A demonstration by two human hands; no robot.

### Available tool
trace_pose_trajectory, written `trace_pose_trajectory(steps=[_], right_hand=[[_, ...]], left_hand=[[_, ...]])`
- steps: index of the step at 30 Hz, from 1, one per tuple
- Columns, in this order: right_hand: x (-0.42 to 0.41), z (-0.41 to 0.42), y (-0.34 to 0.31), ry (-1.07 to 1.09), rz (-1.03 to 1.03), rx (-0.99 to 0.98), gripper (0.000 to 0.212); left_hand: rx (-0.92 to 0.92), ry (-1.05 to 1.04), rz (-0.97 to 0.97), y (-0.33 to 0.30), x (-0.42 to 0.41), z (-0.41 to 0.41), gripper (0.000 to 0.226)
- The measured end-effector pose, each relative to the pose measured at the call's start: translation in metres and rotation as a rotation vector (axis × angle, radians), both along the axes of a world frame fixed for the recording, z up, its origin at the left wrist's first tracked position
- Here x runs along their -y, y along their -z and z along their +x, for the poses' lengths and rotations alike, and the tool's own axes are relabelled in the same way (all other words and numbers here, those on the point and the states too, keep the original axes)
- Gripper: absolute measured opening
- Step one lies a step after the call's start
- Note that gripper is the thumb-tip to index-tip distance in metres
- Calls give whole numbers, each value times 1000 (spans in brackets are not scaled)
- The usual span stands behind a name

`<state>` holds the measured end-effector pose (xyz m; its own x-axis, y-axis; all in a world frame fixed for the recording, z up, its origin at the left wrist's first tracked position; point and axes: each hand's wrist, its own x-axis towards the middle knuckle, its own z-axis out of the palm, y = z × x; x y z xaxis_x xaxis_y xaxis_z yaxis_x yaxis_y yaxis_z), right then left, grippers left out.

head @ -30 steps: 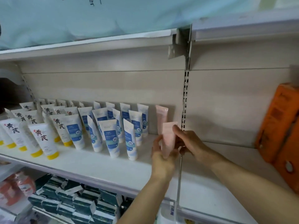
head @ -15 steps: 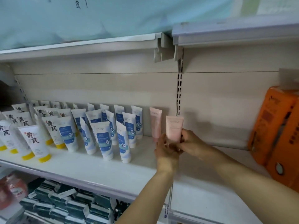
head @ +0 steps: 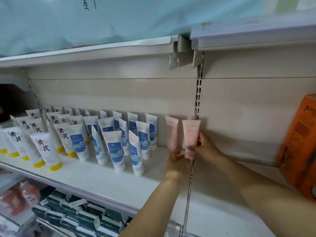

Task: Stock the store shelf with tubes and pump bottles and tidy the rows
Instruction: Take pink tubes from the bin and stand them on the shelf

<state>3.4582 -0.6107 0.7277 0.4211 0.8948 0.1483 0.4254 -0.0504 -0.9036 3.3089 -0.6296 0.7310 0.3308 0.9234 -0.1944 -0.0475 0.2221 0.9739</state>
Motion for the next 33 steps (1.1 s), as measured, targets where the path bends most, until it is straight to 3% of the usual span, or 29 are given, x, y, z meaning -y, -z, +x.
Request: trace_pose_trajectory(steps=[17,23,28,33], right_hand=[[-3,1,-1,8,-25,78,41],[5,1,4,82,-24,99,29],[17,2,8,181,-6,81,38],[41,-9,4,155,90,45,7]], left_hand=[[122,-41,-140,-4,-3,-15,21],[148,-48,-156,-6,3,-23,28],[225,-69,-166,-11,14,-32,22],[288,-107,-161,-10,22,-43,19]])
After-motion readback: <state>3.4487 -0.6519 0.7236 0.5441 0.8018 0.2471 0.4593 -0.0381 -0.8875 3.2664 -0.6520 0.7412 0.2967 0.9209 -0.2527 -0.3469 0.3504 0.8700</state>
